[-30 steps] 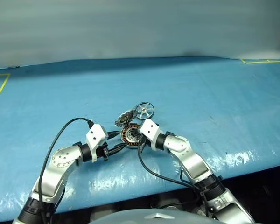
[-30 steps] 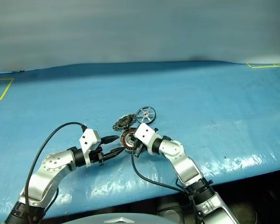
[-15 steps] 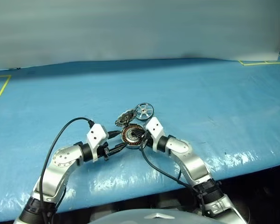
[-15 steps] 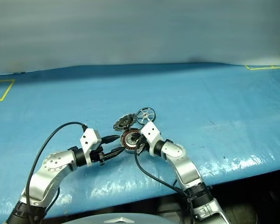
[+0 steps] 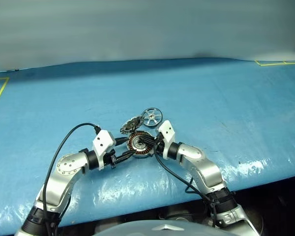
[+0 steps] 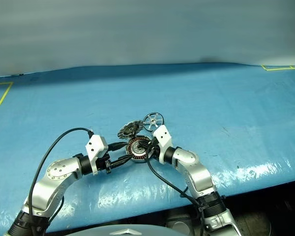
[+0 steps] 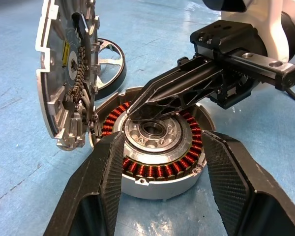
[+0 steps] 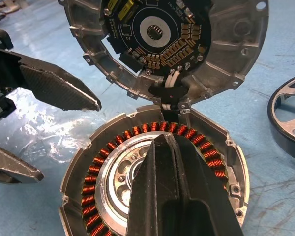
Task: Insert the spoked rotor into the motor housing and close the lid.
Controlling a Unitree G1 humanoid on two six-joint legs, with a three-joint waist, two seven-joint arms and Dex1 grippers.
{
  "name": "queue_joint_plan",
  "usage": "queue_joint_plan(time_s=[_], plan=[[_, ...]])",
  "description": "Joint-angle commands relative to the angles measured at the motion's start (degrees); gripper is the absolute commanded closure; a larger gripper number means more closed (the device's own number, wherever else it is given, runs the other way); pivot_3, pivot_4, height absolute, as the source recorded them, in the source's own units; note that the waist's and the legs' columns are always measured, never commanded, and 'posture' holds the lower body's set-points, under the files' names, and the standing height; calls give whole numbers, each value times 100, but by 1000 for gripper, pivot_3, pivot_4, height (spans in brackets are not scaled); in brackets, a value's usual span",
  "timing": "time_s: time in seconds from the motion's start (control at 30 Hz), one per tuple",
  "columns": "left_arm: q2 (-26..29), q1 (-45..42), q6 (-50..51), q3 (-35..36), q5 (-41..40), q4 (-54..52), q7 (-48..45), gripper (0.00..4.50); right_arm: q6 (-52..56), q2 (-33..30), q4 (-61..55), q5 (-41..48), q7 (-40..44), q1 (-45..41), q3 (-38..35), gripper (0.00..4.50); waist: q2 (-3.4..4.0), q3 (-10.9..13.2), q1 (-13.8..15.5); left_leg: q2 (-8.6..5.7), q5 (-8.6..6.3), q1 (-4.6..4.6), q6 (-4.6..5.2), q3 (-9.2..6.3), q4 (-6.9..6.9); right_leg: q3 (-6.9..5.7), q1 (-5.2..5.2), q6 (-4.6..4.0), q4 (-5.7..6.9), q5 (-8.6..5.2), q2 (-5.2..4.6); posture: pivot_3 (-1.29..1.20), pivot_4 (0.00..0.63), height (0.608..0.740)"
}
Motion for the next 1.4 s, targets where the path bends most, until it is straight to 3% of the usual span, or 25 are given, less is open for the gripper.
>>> queue_joint_plan(time_s=[0.03, 0.3, 0.7, 0.97, 1.3, 1.4], plan=[[17, -19, 9, 0, -4, -229, 27, 1848, 80, 58, -234, 283, 87, 9, -93, 4484, 1, 1, 1, 0, 0, -1, 0, 0, 0, 0, 0, 0, 0, 0, 0, 0, 150, 740], [20, -5, 36, 16, -51, -259, 5, 1848, 241, 44, -507, 690, 329, -7, -104, 4484, 3, 44, 3, -2, 0, -7, 0, -1, 3, -3, -2, 3, -1, 1, 0, 0, 150, 740], [17, -34, 9, 13, -4, -247, 17, 1848, 12, -434, 3, -476, 93, -26, 733, 4484, 3, 75, 0, -3, 1, -7, -1, -1, 9, -2, -1, 10, 1, 6, 0, 0, 150, 740], [-4, -58, 8, -11, 5, -227, 16, 1848, 357, -127, 84, 33, -66, -42, 271, 4484, 1, 73, 4, -4, 1, -4, -1, -1, 17, 0, 4, 18, 4, 11, 0, 0, 150, 740], [-8, -64, 6, -48, -2, -239, -25, 1848, 650, 207, -791, 1368, 155, -79, -609, 4484, 3, 81, 7, -6, 1, -10, 0, -1, 17, 1, 0, 34, 2, 22, -2, 0, 150, 740], [4, -64, -30, -44, 23, -209, -26, 1848, 632, 56, -837, 1271, 103, -123, -582, 4484, 5, 82, 0, -4, 1, -10, 0, -2, 14, -1, -2, 44, 2, 27, 1, 0, 150, 740]])
